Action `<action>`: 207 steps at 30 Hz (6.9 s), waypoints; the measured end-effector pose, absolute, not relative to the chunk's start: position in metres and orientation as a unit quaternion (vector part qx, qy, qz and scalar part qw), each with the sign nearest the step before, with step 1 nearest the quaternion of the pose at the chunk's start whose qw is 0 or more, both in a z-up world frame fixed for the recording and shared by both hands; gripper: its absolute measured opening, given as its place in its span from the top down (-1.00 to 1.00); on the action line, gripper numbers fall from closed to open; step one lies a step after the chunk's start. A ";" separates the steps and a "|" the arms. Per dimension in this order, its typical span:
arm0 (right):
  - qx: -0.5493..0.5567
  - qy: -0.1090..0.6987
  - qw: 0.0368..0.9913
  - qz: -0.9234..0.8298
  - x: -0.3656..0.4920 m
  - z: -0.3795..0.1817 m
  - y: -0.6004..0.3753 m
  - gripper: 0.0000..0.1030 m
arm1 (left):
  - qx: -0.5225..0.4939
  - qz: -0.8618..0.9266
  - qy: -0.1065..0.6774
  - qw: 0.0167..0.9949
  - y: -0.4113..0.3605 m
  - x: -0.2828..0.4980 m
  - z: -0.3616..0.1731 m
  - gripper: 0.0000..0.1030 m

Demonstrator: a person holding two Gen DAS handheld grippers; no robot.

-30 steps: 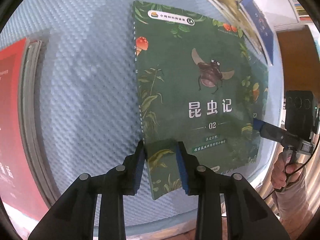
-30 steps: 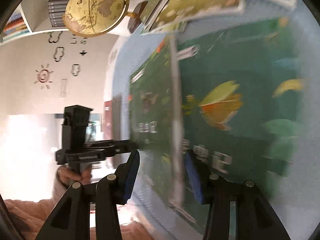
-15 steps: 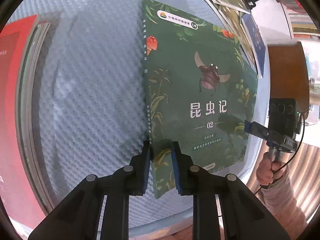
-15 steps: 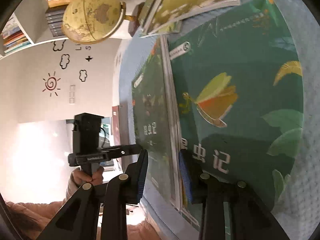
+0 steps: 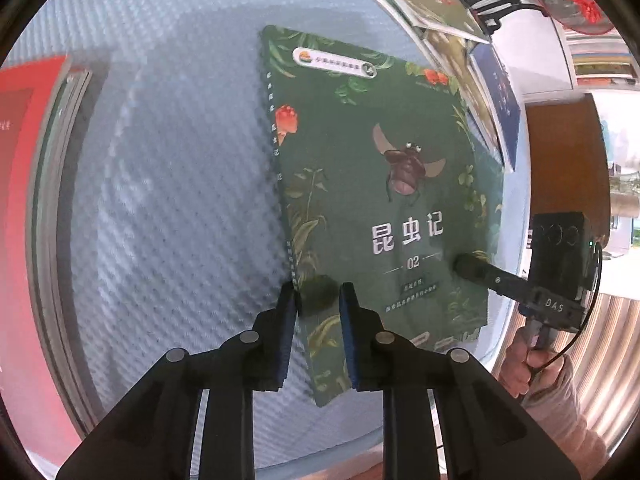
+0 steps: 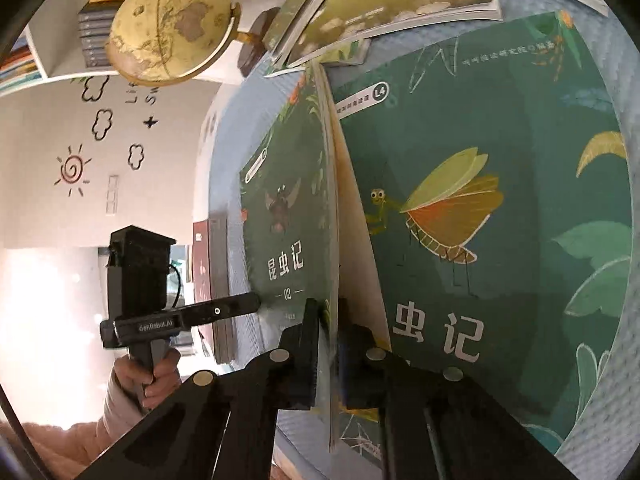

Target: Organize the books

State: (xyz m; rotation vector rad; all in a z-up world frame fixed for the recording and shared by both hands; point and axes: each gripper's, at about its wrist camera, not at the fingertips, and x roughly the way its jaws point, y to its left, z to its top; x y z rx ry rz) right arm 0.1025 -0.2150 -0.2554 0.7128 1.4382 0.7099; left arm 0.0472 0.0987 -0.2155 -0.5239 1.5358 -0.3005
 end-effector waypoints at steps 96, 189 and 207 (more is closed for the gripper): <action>0.253 0.666 0.594 0.375 0.052 -0.225 0.115 -0.02 | -0.104 0.019 0.669 0.736 0.330 -0.008 -0.165 0.45; 0.361 0.582 0.681 0.257 0.060 -0.216 -0.315 0.77 | -0.206 -0.217 0.645 0.703 0.014 0.065 -0.178 0.66; 0.351 0.567 0.684 0.296 0.039 -0.160 -0.255 0.75 | -0.239 -0.200 0.599 0.738 0.062 0.040 -0.125 0.64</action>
